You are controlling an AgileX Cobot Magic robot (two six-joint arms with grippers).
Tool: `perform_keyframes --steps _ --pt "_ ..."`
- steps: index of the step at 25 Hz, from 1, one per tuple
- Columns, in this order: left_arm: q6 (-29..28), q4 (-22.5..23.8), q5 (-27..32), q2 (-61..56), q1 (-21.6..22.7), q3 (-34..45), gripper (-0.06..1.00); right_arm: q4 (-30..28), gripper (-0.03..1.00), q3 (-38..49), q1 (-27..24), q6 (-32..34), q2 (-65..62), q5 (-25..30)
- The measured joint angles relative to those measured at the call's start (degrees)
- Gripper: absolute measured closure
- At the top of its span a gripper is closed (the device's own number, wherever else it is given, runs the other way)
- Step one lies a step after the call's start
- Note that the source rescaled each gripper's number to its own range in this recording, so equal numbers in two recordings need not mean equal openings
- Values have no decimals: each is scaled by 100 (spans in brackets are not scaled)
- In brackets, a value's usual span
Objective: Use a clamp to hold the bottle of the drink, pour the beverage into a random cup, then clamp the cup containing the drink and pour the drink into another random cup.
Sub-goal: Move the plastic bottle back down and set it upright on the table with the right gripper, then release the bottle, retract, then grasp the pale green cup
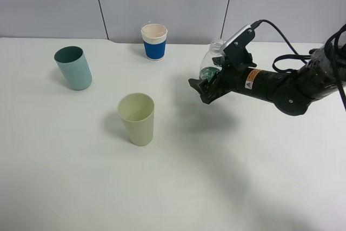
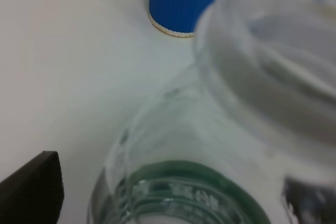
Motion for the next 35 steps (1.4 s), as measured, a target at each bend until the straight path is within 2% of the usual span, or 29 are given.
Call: perform_keyframes --steps 8,14,20,23,25,30,35 --pt "0 0 0 0 0 0 -6 -14 29 5 0 754 -483 -8" --pt "0 0 0 0 0 0 -6 -36 29 5 0 1391 -1196 471" --pt "0 0 0 0 0 0 -6 -138 25 5 0 1692 -2040 1391" --pt "0 0 0 0 0 0 -6 -104 6 5 0 1692 -2494 2009" --pt "0 0 0 0 0 0 -6 15 0 5 -5 1692 -2800 2499" --pt "0 0 0 0 0 0 -6 269 -3 -6 -273 1681 -3638 3498" --pt "0 0 0 0 0 0 -6 467 -3 -6 -943 1681 -4578 4431"
